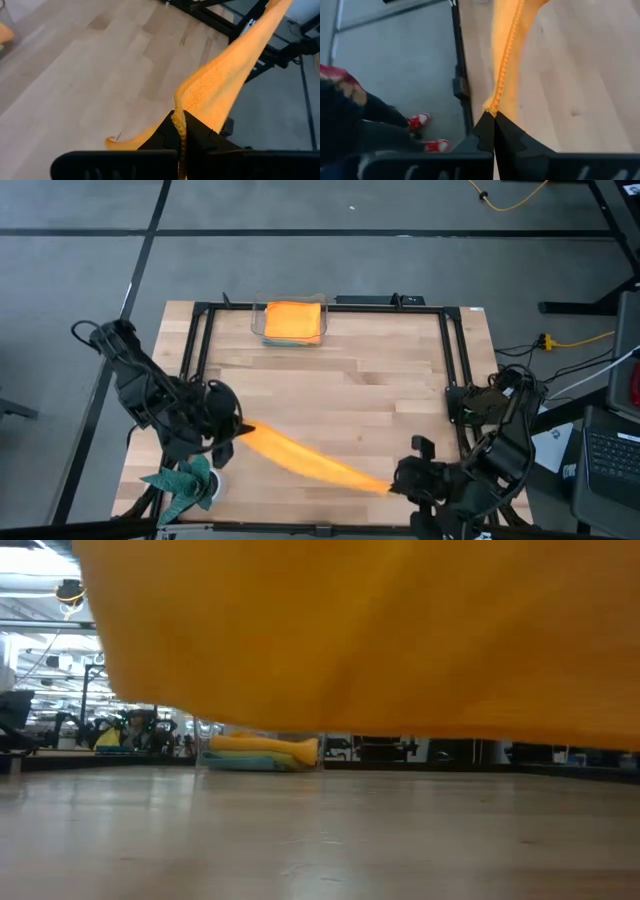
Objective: Fold microfiber towels
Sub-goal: Fold the orange microfiber cloth
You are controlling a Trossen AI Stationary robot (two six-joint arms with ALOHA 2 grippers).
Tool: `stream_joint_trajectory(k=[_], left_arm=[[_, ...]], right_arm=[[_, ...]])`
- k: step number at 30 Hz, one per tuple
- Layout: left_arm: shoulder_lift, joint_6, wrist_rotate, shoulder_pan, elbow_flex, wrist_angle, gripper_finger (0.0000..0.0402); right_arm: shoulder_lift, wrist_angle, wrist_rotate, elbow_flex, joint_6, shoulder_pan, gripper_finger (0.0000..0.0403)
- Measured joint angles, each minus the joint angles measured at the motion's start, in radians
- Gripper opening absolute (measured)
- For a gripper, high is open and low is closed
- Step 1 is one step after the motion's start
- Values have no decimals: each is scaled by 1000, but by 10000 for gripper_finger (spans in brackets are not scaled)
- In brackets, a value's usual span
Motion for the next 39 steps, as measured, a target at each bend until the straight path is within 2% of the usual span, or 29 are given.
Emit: stream_joint_trajectory(k=[4, 8, 15, 18, 21, 26, 29, 35, 39], left_arm=[[14, -3, -65, 22, 0, -2, 0], [38, -2, -104, 94, -10, -38, 0], [89, -108, -113, 239, -216, -47, 0], [91, -108, -219, 322, -304, -34, 0], [91, -109, -334, 397, -360, -17, 0], [91, -49, -458, 480, -385, -9, 0], [90, -10, -478, 520, -386, -6, 0], [106, 91, -468, 592, -386, -6, 0], [118, 111, -403, 623, -385, -2, 0]], right_arm=[[0, -101, 1, 0, -53, -10, 0], [2, -214, 32, -3, -61, -60, 0], [-5, -210, 80, -125, -229, -159, 0], [-11, -212, 150, -215, -284, -235, 0], [-16, -213, 172, -314, -326, -320, 0], [-16, -213, 213, -487, -345, -461, 0], [-16, -183, 247, -573, -342, -525, 0], [-15, -33, 249, -680, -347, -592, 0], [-15, 29, 220, -691, -349, -595, 0]])
